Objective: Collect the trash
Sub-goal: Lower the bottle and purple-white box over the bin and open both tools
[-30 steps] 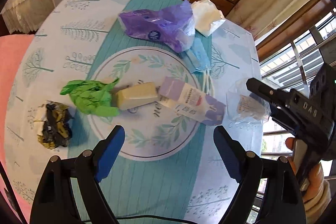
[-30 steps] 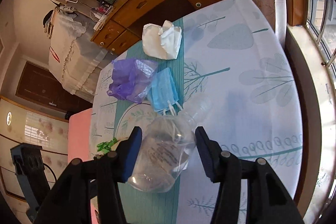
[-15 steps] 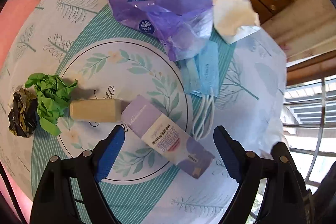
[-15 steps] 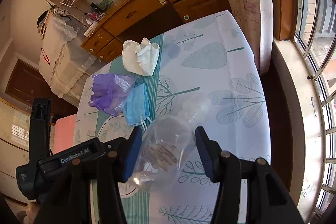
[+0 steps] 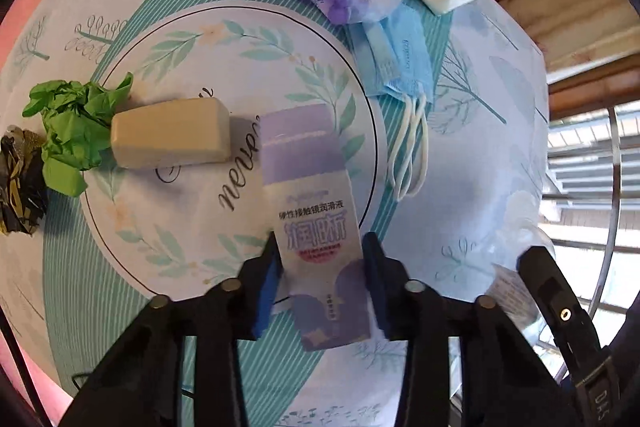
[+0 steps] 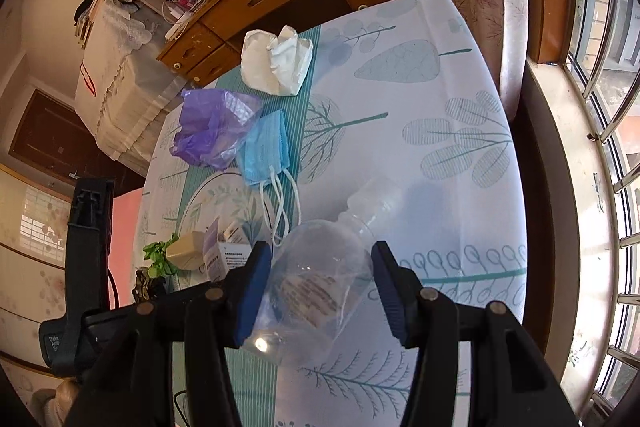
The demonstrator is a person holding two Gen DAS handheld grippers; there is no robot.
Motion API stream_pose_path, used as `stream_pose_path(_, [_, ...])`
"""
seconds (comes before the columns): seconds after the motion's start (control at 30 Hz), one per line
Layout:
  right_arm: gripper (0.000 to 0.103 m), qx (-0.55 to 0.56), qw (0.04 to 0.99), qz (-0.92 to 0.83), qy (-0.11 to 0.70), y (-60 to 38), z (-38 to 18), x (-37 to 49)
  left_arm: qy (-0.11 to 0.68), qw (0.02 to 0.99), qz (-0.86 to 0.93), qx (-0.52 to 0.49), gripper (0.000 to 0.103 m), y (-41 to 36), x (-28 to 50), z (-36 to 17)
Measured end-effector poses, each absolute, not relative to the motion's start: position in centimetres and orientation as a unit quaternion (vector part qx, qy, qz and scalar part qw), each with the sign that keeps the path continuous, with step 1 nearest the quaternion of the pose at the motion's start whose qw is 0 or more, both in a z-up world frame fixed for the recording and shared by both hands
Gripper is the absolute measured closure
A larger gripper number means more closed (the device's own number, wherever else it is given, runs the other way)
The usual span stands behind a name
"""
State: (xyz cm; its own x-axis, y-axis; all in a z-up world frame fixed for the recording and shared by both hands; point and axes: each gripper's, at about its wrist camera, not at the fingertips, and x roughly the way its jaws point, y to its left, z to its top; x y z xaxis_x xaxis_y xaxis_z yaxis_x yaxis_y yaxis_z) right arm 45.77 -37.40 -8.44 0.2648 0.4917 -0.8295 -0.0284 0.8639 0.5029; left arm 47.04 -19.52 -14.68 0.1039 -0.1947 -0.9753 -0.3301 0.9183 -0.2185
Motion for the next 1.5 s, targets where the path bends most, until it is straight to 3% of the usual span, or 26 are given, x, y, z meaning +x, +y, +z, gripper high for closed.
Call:
stream_pose_path(0.5, [0.051,0.149,0.750,0.198,0.613,-30.9,-6.0,36.0,0.634,0.762,-0.054,-0.124,0.070,-13.6,35.0,-9.4])
stream_pose_path(0.87, [0.051,0.129,0.759,0.174,0.614,-23.6,-3.6,21.4,0.596,0.792,-0.107,-0.076,0.070,-4.3,20.4,-6.0])
stream_pose_path(1.2, [0.051,0.116,0.758,0.143,0.626,-16.6,-3.6,8.4,0.590,0.792,-0.147,-0.062,0.070,1.6,8.1,-7.0])
stream_pose_path(1.5, [0.051,0.044,0.732,0.131,0.667,-13.1,-6.3,3.2,0.623,0.764,-0.142,-0.094,0.070,4.0,2.4,-11.1])
